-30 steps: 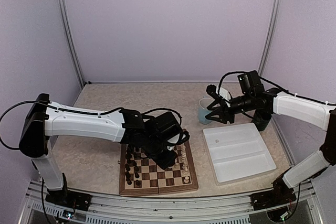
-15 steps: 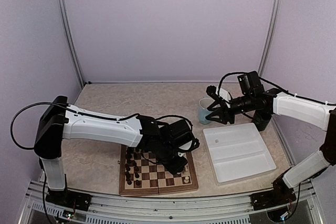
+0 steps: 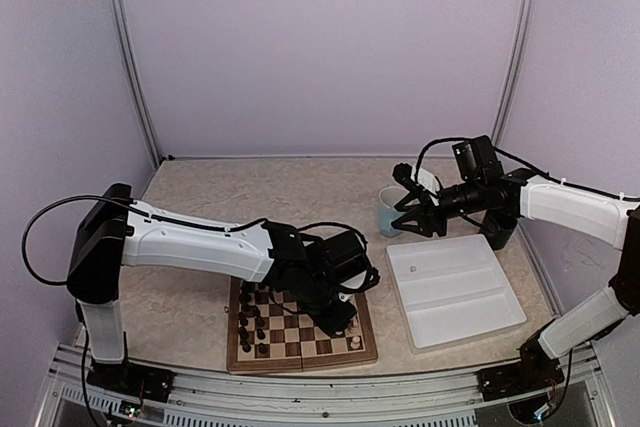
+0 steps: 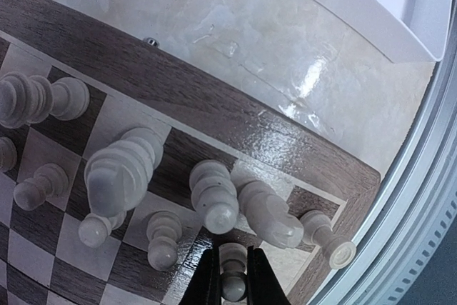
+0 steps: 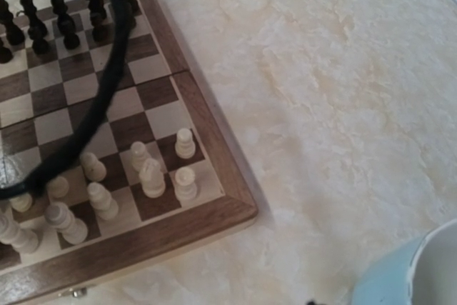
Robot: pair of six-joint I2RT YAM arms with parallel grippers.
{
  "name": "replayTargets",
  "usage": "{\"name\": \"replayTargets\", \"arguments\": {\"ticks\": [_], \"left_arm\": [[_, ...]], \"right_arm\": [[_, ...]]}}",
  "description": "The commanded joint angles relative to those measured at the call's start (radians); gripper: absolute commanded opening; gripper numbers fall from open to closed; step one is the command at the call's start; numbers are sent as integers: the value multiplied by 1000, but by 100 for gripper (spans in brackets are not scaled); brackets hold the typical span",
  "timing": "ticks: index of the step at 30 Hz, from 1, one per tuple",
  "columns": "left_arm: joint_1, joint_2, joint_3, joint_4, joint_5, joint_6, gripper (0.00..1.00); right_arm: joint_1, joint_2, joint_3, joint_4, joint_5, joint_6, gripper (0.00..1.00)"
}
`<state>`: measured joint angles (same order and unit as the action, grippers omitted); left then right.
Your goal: Set up the chess pieces on the board
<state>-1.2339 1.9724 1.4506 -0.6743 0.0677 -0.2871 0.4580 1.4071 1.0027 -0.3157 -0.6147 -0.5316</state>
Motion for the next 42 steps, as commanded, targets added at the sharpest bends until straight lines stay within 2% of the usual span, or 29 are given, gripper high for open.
{"name": "replayTargets", "arguments": {"ticks": [1,6,14,20,21,22,23,25,29,31,34,40,42], "left_arm": [[-14,13,25,-13,-4,4,12],[-19,7,25,-14,-10,2,20],[-27,-9,27,-21,-28,-9,23],[-42,-75,68,-96,-112,-25,27],[-41,-103,76,-111,-130,-22,29],[-40,-120,86,-123,-154,-14,31],[-34,-143,100,-133,-173,0,33],[-11,-179,138,-142,-212,44,37],[86,-219,208,-71,-278,139,44],[158,-235,210,21,-251,176,48],[262,-246,215,177,-190,204,53],[430,-157,274,310,-78,210,54],[464,-130,250,365,6,189,54]], "right_arm": [[-4,-11,-6,8,-3,-4,46],[-3,-13,-5,6,-5,-2,47],[-3,-23,9,-1,2,12,49],[-41,-51,100,-37,81,70,53],[-61,-58,117,-43,103,82,55],[-77,-68,132,-45,133,98,63],[-99,-77,144,-44,161,113,72],[-157,-101,166,-49,179,133,97],[-267,-98,222,-112,94,116,99],[-274,-71,269,-196,90,67,94],[-275,-27,315,-294,84,3,81],[-274,141,399,-555,36,-209,48],[-274,193,414,-600,60,-259,43]]}}
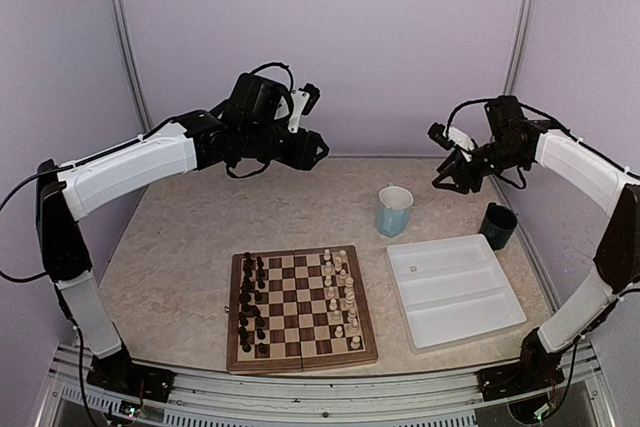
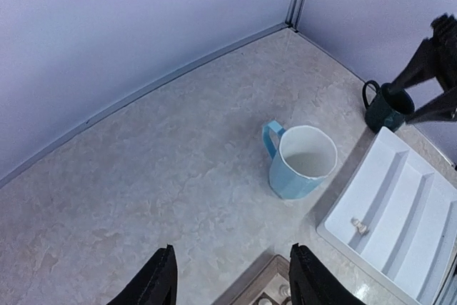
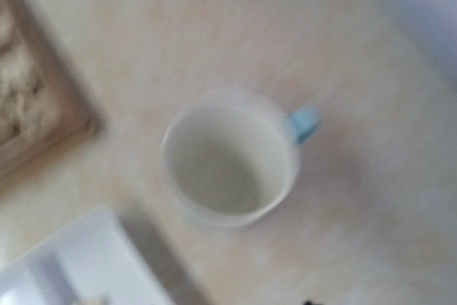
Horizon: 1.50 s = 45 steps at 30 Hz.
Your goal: Set up the chess pieces on the board
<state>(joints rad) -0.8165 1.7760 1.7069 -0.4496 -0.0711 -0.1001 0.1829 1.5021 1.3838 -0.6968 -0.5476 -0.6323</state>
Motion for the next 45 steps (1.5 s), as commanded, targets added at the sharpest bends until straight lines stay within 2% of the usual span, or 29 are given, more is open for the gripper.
{"name": "replayTargets", "arguments": {"ticks": [1,5,9,13,17,21,30,37,45], "left_arm": [[58,73,-20,167,169,-12,54],[76,107,-31,194,208,-95,54],[79,101,-64,162,223,-126,55],[80,37,-98,123,160,-119,57],[104,2,-63,69,141,-103,59],[137,55,46,-18,153,-109,59],[155,128,177,-107,184,-79,59],[157,141,184,-123,191,-72,59],[162,130,182,-149,181,-76,59]], "right_arm": [[1,119,36,-232,3,-177,42],[6,201,53,-275,31,-227,39],[15,282,74,-317,78,-268,31],[45,338,93,-349,137,-317,29],[97,381,101,-365,161,-329,32],[154,412,116,-367,173,-349,34],[181,462,92,-328,286,-584,35],[201,486,64,-287,321,-760,43],[265,535,67,-267,323,-869,43]]}}
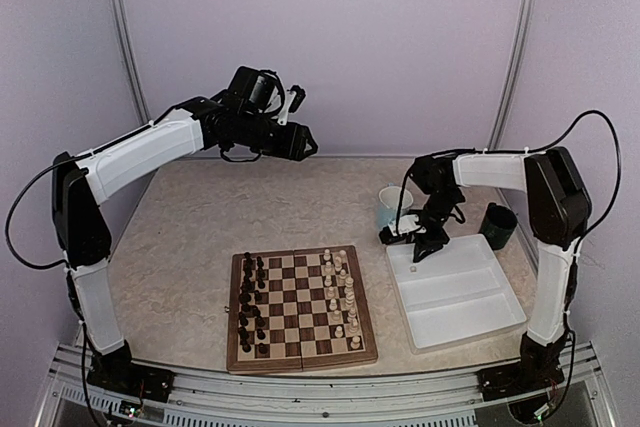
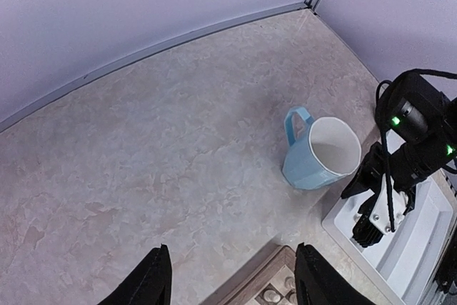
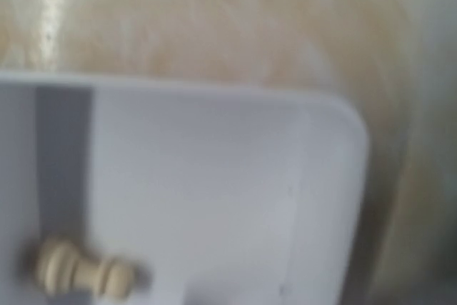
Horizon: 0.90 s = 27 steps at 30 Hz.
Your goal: Set up the chess pieces on the board
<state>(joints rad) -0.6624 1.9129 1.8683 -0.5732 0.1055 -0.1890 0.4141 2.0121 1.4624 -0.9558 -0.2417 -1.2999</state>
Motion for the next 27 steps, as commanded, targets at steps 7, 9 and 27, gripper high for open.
{"name": "replayTargets", "arguments": {"ticks": [7,9,27], "left_arm": [[12,-34,-17,-36,-12,11,59],[12,-44,-30,-31,-17,6,59],[26,-92,-96,-2,-12,6,59]], "right_arm": [[46,31,-22,-17,38,-288,43],[42,44,21,-46,37,-278,43],[41,-66,41,-150,67,-381,39]]}}
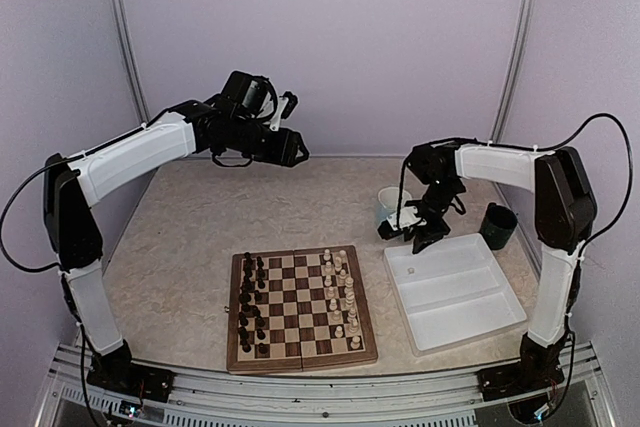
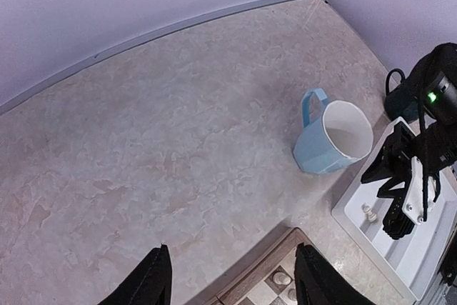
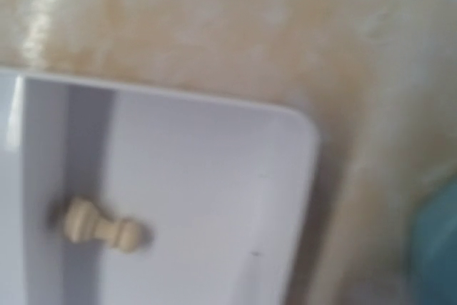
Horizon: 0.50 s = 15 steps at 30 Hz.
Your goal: Set up the chess pieces on the board
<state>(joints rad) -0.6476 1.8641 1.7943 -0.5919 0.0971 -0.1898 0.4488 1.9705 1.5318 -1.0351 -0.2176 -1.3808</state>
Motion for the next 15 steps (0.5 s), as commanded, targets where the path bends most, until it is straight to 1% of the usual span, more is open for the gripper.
{"name": "replayTargets", "arguments": {"ticks": [1,10,13,15], "left_arm": [[12,-51,-30,17,-3,6,59],[16,-81,-69,21,-1,0,59],[16,-84,-70,22,-2,-3,59],[16,-82,-72,23,-2,-5,59]], "right_arm": [[7,-25,-31,-73,39,-306,38],[35,-32,-113,-43,40,-388,37],[42,-37,-132,-43,36,-414,38],[44,-42,-154,-26,42,-435,43]]}}
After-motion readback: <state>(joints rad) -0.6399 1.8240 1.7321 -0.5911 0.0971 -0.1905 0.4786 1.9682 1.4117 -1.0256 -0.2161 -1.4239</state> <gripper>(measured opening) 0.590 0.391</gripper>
